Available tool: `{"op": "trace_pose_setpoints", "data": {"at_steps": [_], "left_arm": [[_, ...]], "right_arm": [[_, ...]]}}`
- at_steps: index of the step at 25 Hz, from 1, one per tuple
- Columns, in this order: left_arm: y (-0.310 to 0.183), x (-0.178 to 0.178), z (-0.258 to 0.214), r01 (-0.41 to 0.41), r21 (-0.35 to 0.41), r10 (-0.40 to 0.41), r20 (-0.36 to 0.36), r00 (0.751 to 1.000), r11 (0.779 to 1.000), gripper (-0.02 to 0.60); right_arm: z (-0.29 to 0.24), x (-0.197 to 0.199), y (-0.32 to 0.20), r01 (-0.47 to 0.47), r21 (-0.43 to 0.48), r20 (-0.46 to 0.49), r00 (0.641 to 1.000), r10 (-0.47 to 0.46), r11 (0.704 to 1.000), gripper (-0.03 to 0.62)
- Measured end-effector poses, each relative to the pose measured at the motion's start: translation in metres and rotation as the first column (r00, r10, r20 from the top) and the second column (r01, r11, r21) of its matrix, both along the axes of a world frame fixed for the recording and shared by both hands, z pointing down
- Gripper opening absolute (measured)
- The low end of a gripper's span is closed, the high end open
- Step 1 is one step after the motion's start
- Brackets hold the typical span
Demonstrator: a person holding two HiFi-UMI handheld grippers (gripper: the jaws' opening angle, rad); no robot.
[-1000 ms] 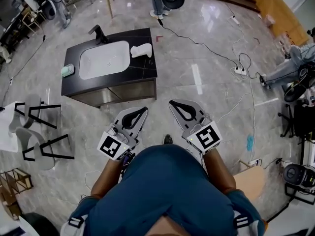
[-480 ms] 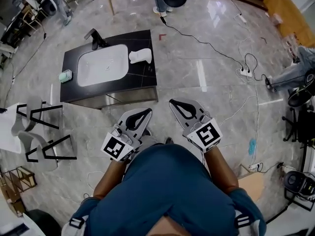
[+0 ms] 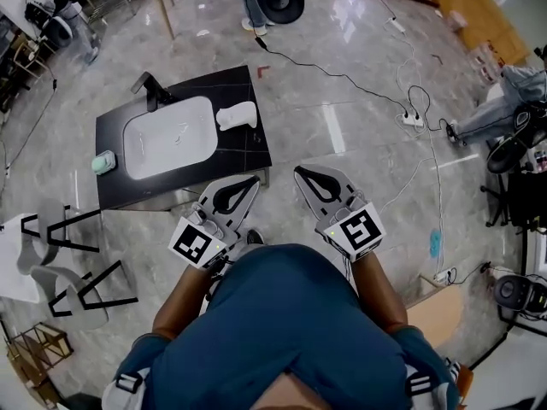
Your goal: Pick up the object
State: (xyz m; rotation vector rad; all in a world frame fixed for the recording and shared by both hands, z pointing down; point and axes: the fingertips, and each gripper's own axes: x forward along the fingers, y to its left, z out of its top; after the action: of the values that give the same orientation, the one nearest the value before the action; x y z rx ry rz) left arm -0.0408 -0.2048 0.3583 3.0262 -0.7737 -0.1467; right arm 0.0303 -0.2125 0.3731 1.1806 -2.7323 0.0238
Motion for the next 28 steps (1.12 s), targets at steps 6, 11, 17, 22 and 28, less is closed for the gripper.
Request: {"op": "trace_pose_setpoints", "data": {"at_steps": [6, 11, 17, 22, 28], "left_arm": [[-0.022, -0.020, 0.017, -0.028, -0.041, 0.029, 0.032, 0.999, 0.999, 0.004], [-0.045, -0.024, 0.024, -0.012, -0.049, 0.014, 0.038, 0.999, 0.999, 0.003], [-0.081, -0.005, 0.023, 0.050, -0.050, -0.048, 0.031, 0.998, 0.997, 0.003], [-0.107, 0.023, 0.019, 0.095, -0.052, -0.093, 0.024, 0.995, 0.994, 0.003], [-0.128, 0.044, 0.026, 0.126, -0.060, -0.125, 0.021, 0.992, 0.990, 0.003]], "right_arm": [[0.006, -0.017, -0.020, -0.034, -0.005, 0.000, 0.999, 0.034, 0.999, 0.014], [0.017, -0.012, -0.036, -0.034, -0.048, -0.009, 0.999, 0.034, 0.998, 0.014], [0.014, 0.005, -0.080, 0.015, -0.032, -0.004, 1.000, -0.015, 0.999, 0.014], [0.015, 0.030, -0.118, 0.068, -0.018, -0.011, 0.998, -0.069, 0.997, 0.014], [0.020, 0.043, -0.142, 0.114, -0.029, -0.007, 0.993, -0.114, 0.993, 0.014]]}}
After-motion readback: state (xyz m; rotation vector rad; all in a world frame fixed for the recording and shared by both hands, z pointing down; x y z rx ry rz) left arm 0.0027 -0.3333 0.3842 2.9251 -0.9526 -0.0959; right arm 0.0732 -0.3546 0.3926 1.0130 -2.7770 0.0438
